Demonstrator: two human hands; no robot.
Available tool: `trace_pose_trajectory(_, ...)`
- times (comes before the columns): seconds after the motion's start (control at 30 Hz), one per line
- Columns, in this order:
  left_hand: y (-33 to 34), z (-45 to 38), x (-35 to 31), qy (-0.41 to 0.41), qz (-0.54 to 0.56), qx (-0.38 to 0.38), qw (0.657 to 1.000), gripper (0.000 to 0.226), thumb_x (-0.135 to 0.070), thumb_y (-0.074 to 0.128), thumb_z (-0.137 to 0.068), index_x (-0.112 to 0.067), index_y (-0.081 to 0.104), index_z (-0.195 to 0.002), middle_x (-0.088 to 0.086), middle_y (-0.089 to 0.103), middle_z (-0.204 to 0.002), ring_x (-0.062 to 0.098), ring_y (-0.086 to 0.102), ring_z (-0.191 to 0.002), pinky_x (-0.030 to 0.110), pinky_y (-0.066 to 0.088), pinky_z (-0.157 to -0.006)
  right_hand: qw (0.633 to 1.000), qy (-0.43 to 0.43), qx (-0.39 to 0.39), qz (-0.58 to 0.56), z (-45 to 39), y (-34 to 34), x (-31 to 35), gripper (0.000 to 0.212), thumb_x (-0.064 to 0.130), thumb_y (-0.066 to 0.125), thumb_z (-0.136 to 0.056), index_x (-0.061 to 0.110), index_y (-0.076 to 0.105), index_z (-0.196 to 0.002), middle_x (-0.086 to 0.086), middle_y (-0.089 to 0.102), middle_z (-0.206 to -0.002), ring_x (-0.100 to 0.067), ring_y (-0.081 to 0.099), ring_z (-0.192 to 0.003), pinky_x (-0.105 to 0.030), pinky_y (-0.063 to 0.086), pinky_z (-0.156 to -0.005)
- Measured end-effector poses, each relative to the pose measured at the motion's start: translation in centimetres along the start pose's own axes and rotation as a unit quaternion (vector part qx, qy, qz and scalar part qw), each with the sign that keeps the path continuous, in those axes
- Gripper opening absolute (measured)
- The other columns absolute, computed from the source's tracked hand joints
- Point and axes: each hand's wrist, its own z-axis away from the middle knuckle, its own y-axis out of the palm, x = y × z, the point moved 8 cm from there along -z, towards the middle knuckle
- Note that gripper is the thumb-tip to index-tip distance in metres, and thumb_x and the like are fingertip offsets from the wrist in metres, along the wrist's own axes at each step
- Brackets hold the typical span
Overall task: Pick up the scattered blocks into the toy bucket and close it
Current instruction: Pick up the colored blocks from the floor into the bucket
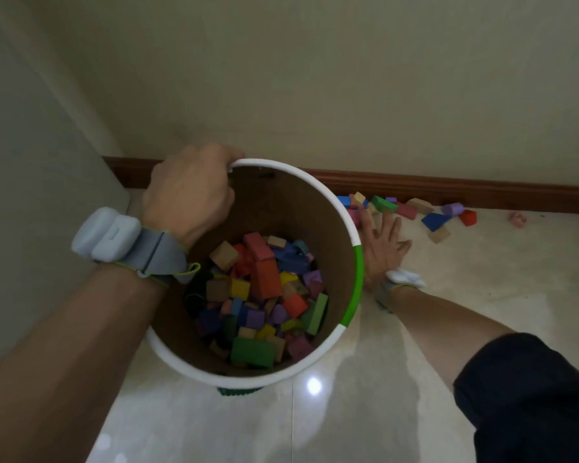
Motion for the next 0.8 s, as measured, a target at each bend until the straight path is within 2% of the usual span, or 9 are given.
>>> trace_pose_trajectory(0.13, 0.2, -0.5, 0.1, 0.001, -0.002, 0.002, 1.0, 0.046, -0.019, 0.055, -0.079, -0.035, 0.057, -0.122, 0.014, 0.06, -0.112, 0.041, 0.054, -0.101, 0.042, 0.042, -0.077, 0.997, -0.007, -0.01, 0.071, -1.6, -0.5, 0.3, 0.082, 0.084, 0.018, -0.074, 0.061, -0.011, -0.147, -0.014, 0.022, -0.162, -0.041, 0.03, -0.136, -0.063, 0.027, -0.102)
trace_pose_trajectory(0.3, 0.2, -0.9, -0.1, 0.033, -0.001, 0.007, 0.999, 0.043, -0.018, 0.055, -0.076, -0.035, 0.058, -0.116, 0.014, 0.062, -0.105, 0.04, 0.055, -0.097, 0.04, 0.04, -0.071, 0.995, -0.051, -0.014, 0.083, -2.4, -0.8, 1.2, 0.081, 0.076, 0.011, -0.076, 0.053, 0.004, -0.153, -0.017, 0.029, -0.156, -0.04, 0.036, -0.13, -0.052, 0.029, -0.096)
trace_pose_trajectory(0.37, 0.2, -1.0, 0.0, 0.03, 0.001, 0.011, 0.999, 0.045, -0.018, 0.055, -0.076, -0.034, 0.057, -0.118, 0.013, 0.062, -0.107, 0.04, 0.054, -0.099, 0.04, 0.041, -0.073, 0.997, -0.044, -0.028, 0.055, -2.6, -1.3, 2.3, 0.076, 0.076, 0.012, -0.076, 0.057, 0.005, -0.149, -0.02, 0.032, -0.154, -0.044, 0.038, -0.127, -0.056, 0.029, -0.096)
trace_pose_trajectory(0.43, 0.3, -1.1, 0.1, 0.03, 0.003, 0.019, 0.999, 0.046, -0.018, 0.055, -0.077, -0.034, 0.057, -0.119, 0.012, 0.062, -0.109, 0.04, 0.054, -0.1, 0.04, 0.041, -0.075, 0.995, -0.01, -0.094, -0.044, -2.4, -2.9, 3.6, 0.06, 0.07, 0.024, -0.077, 0.062, 0.007, -0.134, -0.032, 0.046, -0.14, -0.056, 0.046, -0.114, -0.069, 0.031, -0.089)
trace_pose_trajectory(0.5, 0.3, -1.0, -0.2, 0.033, 0.003, 0.021, 0.999, 0.045, -0.019, 0.055, -0.077, -0.034, 0.057, -0.119, 0.011, 0.062, -0.108, 0.039, 0.054, -0.1, 0.039, 0.04, -0.074, 0.986, -0.004, -0.155, -0.066, -2.0, -4.2, 4.9, 0.055, 0.06, 0.031, -0.076, 0.051, 0.016, -0.128, -0.038, 0.055, -0.126, -0.063, 0.052, -0.099, -0.074, 0.036, -0.081)
trace_pose_trajectory(0.6, 0.1, -0.8, -0.5, 0.028, 0.009, 0.014, 0.999, 0.043, -0.018, 0.055, -0.077, -0.034, 0.057, -0.117, 0.011, 0.061, -0.105, 0.039, 0.053, -0.098, 0.036, 0.033, -0.069, 0.995, 0.015, -0.102, -0.01, -2.1, -3.6, 5.1, 0.055, 0.06, 0.022, -0.075, 0.041, 0.022, -0.126, -0.032, 0.05, -0.136, -0.056, 0.05, -0.109, -0.065, 0.038, -0.09)
trace_pose_trajectory(0.67, -0.1, -0.7, -0.4, 0.028, 0.008, 0.008, 1.0, 0.043, -0.018, 0.055, -0.078, -0.033, 0.057, -0.117, 0.012, 0.061, -0.106, 0.039, 0.053, -0.098, 0.035, 0.03, -0.068, 0.998, 0.014, -0.053, 0.039, -2.4, -2.7, 4.8, 0.072, 0.062, 0.01, -0.075, 0.035, 0.033, -0.137, -0.023, 0.043, -0.145, -0.045, 0.044, -0.119, -0.056, 0.036, -0.092)
trace_pose_trajectory(0.73, -0.2, -0.7, -0.4, 0.026, 0.011, 0.007, 1.0, 0.043, -0.017, 0.055, -0.078, -0.033, 0.057, -0.117, 0.011, 0.061, -0.106, 0.039, 0.053, -0.098, 0.035, 0.03, -0.068, 0.998, 0.017, -0.054, 0.039, -2.7, -3.0, 4.8, 0.081, 0.061, 0.006, -0.075, 0.026, 0.045, -0.137, -0.021, 0.043, -0.143, -0.041, 0.044, -0.118, -0.054, 0.037, -0.09)
trace_pose_trajectory(0.8, -0.3, -0.7, -0.4, 0.027, 0.013, 0.009, 1.0, 0.041, -0.017, 0.055, -0.077, -0.033, 0.058, -0.115, 0.011, 0.061, -0.104, 0.039, 0.054, -0.097, 0.034, 0.029, -0.067, 0.997, 0.002, -0.075, 0.006, -2.2, -4.1, 5.3, 0.07, 0.058, 0.013, -0.075, 0.024, 0.042, -0.13, -0.027, 0.05, -0.131, -0.045, 0.049, -0.113, -0.059, 0.04, -0.088)
